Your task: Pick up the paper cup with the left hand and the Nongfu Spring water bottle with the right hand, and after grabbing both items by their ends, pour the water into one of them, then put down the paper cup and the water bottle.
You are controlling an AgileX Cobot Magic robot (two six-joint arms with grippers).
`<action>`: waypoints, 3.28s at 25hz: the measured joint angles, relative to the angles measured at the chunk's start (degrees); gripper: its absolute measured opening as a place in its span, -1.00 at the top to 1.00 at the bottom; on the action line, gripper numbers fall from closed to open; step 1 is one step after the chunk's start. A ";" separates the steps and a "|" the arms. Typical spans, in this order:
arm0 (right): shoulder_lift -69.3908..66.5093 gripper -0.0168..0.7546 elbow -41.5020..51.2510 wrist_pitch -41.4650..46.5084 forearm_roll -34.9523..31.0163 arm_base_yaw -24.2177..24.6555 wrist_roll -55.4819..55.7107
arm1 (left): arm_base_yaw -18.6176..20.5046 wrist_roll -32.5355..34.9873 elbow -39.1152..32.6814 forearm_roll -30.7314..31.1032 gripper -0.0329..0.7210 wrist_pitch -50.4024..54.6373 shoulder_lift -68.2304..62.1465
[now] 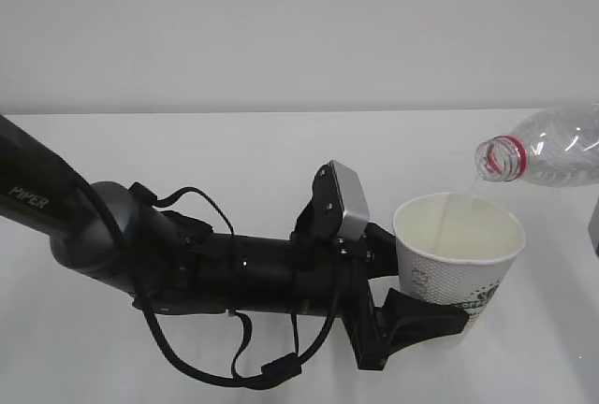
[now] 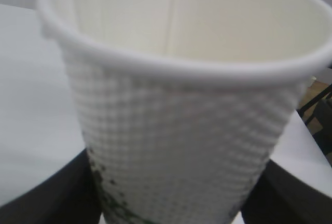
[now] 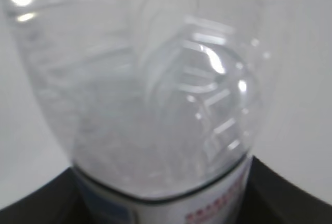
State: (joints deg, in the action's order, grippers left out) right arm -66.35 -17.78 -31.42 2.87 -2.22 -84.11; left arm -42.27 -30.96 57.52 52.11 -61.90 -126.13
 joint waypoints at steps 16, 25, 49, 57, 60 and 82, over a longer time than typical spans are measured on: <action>0.00 -0.19 0.00 -0.44 -0.40 0.00 -0.32 | 0.00 0.00 0.00 0.00 -0.48 0.00 0.00; 0.00 -0.19 0.00 -0.44 -0.40 0.00 -0.45 | 0.00 0.00 0.00 0.00 -0.48 0.00 0.00; 0.00 -0.19 0.00 -0.75 -0.40 0.00 -0.57 | 0.00 0.00 0.00 0.00 -0.48 0.00 0.00; 0.00 -0.19 0.00 -0.75 -0.40 0.00 -0.60 | 0.00 0.00 0.00 0.00 -0.48 0.00 0.00; 0.00 -0.19 0.00 -0.75 -0.40 0.00 -0.70 | 0.00 0.00 0.00 0.00 -0.48 0.00 0.00; 0.00 -0.19 0.00 -0.78 -0.44 0.00 -1.40 | 0.00 0.00 0.00 0.00 -0.48 0.00 0.00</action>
State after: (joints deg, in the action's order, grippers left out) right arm -66.35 -17.78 -32.20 2.43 -2.22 -85.52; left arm -42.27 -30.96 57.52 52.11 -61.90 -126.13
